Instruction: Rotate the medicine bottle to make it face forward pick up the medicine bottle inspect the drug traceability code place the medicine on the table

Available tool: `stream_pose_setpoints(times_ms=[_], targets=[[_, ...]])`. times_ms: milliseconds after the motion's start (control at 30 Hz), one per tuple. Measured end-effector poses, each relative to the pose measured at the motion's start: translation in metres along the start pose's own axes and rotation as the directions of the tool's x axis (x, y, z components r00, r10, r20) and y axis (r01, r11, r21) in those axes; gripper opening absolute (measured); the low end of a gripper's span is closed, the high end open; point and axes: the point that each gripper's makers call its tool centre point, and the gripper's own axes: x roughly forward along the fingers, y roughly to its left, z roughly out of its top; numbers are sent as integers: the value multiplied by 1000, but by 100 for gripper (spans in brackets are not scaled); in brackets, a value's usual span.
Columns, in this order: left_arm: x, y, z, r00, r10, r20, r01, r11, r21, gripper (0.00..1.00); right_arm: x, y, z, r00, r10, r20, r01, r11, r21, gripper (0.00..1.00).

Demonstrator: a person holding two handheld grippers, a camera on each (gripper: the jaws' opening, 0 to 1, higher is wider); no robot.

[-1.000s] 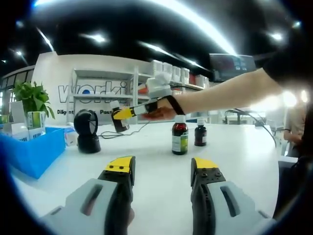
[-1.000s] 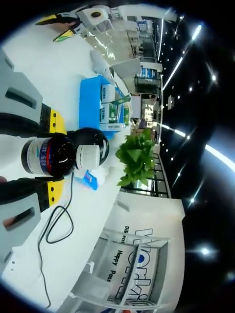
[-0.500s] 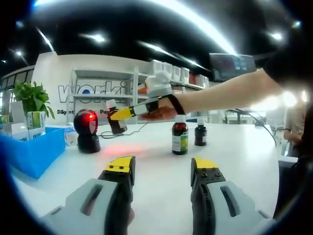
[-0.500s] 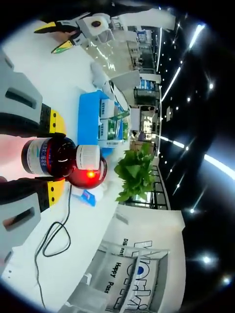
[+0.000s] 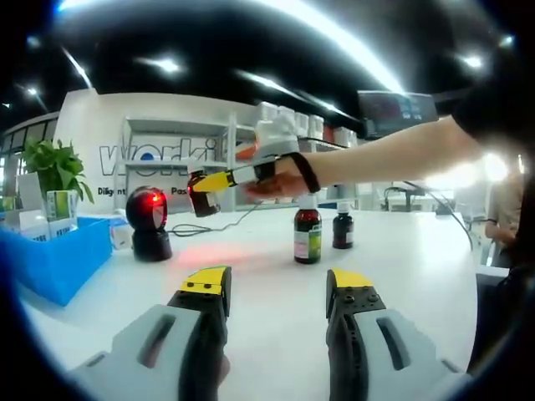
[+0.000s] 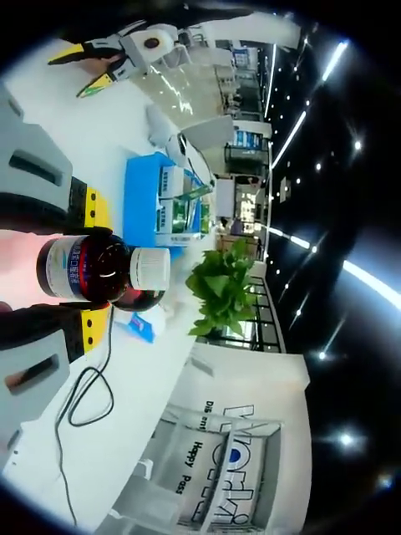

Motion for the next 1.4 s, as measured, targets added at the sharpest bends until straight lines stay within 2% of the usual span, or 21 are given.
stream_pose_setpoints(times_ms=[267,400,467,600,667,733,833,900,1067,1200,1233,1400], targets=[[-1,0,1,1000,2,3,-2,1000,1,36,-26,-6,40,995,-81,65,76,995,68,26],[-1,0,1,1000,2,4,-2,1000,5,36,-37,0,50,990,-118,73,113,991,65,26],[-1,0,1,1000,3,4,-3,1000,5,36,-42,-4,53,987,-141,74,135,987,83,26],[-1,0,1,1000,5,5,-5,1000,6,36,-56,-2,60,971,-223,88,212,970,123,26],[-1,1,1,1000,6,4,-6,1000,6,36,-64,-2,68,961,-253,111,232,957,172,26],[-1,1,1,1000,6,3,-6,1000,6,36,-70,5,72,953,-279,120,257,952,167,26],[-1,0,1,1000,6,3,-6,1000,9,36,-77,4,77,939,-319,126,301,943,142,26],[-1,0,1,1000,7,4,-7,1000,9,36,-82,5,78,925,-359,128,349,933,94,26],[-1,1,2,1000,10,5,-10,1000,8,36,-91,13,71,895,-429,120,417,902,116,26],[-1,1,1,1000,10,4,-10,1000,11,36,-93,20,60,868,-486,102,480,874,73,26],[-1,1,1,1000,10,3,-10,1000,11,36,-92,23,57,866,-491,100,488,871,52,26],[-2,1,2,1000,11,7,-11,1000,8,36,-87,35,49,849,-519,101,513,855,76,26]])
